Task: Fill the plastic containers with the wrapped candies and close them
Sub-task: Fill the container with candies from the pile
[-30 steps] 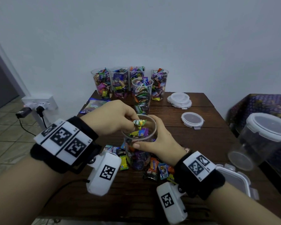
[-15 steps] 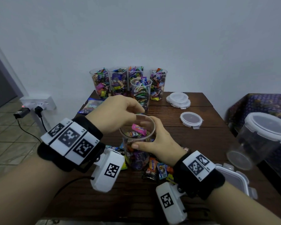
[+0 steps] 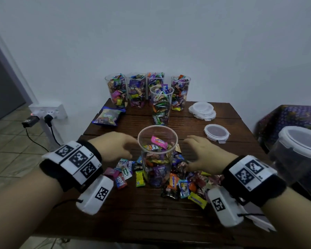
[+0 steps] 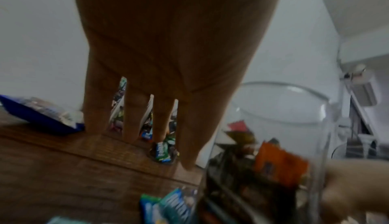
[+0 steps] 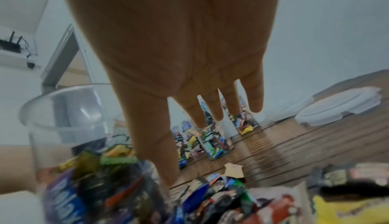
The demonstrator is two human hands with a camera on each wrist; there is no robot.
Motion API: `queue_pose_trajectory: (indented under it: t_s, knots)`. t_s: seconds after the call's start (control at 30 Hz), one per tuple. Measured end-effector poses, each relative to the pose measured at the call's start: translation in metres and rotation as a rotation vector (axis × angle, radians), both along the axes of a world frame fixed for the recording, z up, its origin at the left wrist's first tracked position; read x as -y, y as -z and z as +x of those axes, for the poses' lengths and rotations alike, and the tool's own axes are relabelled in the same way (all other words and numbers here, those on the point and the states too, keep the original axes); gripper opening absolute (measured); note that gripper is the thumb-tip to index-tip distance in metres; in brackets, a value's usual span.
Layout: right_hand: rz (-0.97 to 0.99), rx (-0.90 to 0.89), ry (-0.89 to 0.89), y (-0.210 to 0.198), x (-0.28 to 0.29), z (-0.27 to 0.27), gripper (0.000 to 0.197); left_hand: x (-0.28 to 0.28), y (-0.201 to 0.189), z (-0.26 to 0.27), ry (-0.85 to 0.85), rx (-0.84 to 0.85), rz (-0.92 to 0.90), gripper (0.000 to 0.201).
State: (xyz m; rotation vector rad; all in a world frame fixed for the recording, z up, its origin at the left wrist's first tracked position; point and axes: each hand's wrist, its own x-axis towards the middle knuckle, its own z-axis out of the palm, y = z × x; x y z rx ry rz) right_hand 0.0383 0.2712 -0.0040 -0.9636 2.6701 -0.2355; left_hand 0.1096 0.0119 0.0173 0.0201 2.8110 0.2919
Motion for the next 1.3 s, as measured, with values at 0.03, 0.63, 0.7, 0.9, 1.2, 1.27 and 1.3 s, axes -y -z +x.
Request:
queue_pose_trajectory:
  t_s: [0.03,0.63,0.7,0.9,1.2,1.27,1.3]
  knots:
    - [0.052,0.000,0.003,0.000,-0.001,-0.003,0.086,0.001,0.005,-0.001,0.033,0.047,-0.031,0.058]
    - [0.374,0.131,-0.148,0.027,0.071,-0.041,0.105,-0.030,0.035,-0.020,0.134,0.274,-0.046,0.064]
    - [0.420,0.129,-0.168,0.029,0.075,-0.042,0.101,-0.030,0.038,-0.019,0.141,0.258,-0.032,0.066]
    - [0.439,0.146,-0.152,0.022,0.064,-0.042,0.086,-0.026,0.038,-0.017,0.161,0.247,-0.105,0.063]
    - [0.470,0.120,-0.171,0.010,0.034,-0.029,0.074,-0.022,0.043,-0.010,0.110,0.148,-0.213,0.043]
    - [0.459,0.097,-0.168,0.008,0.030,-0.027,0.066,-0.022,0.043,-0.010,0.100,0.142,-0.216,0.041]
    - [0.453,0.084,-0.165,0.008,0.028,-0.025,0.062,-0.021,0.043,-0.009,0.098,0.142,-0.220,0.041]
